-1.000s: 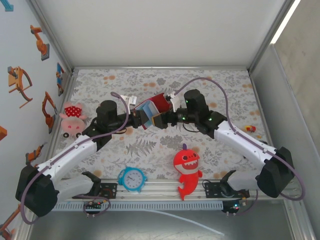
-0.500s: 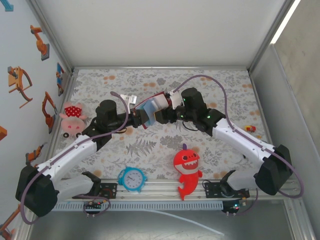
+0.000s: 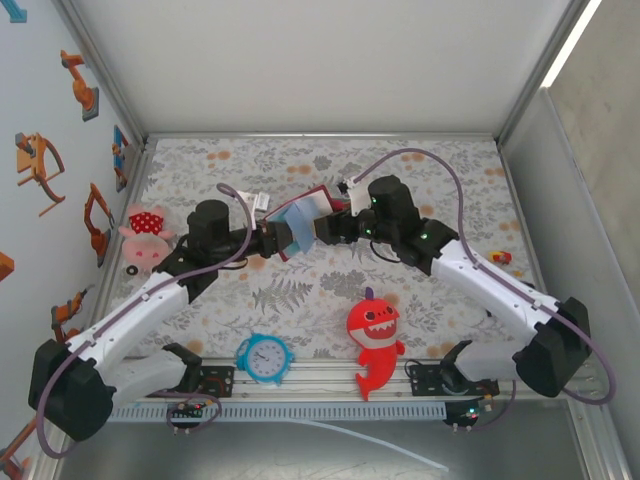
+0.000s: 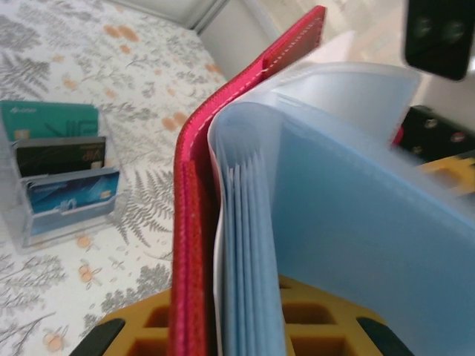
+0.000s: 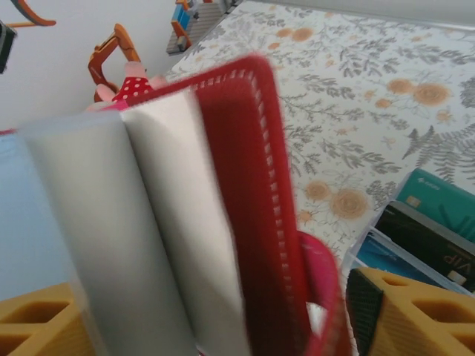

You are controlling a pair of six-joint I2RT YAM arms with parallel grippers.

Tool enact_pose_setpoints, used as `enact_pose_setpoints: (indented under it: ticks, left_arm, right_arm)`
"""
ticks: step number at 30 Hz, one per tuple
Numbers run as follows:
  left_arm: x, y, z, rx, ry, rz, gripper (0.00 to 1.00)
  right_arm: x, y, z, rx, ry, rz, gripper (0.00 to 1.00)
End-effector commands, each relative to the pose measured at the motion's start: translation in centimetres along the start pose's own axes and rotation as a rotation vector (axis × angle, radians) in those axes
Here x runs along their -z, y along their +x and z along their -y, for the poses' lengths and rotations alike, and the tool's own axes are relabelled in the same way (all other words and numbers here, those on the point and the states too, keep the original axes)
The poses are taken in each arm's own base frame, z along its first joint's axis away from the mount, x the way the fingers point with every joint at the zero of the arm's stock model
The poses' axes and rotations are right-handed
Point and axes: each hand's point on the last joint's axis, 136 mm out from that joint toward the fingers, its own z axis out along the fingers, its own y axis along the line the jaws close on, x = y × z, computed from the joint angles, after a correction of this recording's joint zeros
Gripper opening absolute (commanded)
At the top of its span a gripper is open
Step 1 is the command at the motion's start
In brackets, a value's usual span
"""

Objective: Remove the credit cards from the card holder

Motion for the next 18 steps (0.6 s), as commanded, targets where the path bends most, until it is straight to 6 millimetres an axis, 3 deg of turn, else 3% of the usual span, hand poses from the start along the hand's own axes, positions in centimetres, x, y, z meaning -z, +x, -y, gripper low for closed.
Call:
enact_pose_setpoints:
  ticks: [1, 5, 11, 18]
  left_arm:
    - [1.6, -0.5, -1.0, 0.008, -0.11, -0.027, 0.0]
    - [2.8, 1.0, -4.5, 0.093, -0.302, -0.129, 0.0]
    - [3.4, 2.7, -5.9, 0.17, -0.391, -0.218, 0.0]
    - [4.0, 4.1, -7.1, 0.22, -0.472, -0.289, 0.0]
  right_arm:
    - [1.7, -0.4, 1.0, -0.009, 0.076, 0.031, 0.77]
    - [2.9, -0.4, 2.3, -0.027, 0.162, 0.038, 0.77]
    - [2.9, 0.8, 4.3, -0.064, 0.284, -0.028, 0.66]
    - [1.0, 4.3, 6.7, -0.13, 0.388, -0.172, 0.52]
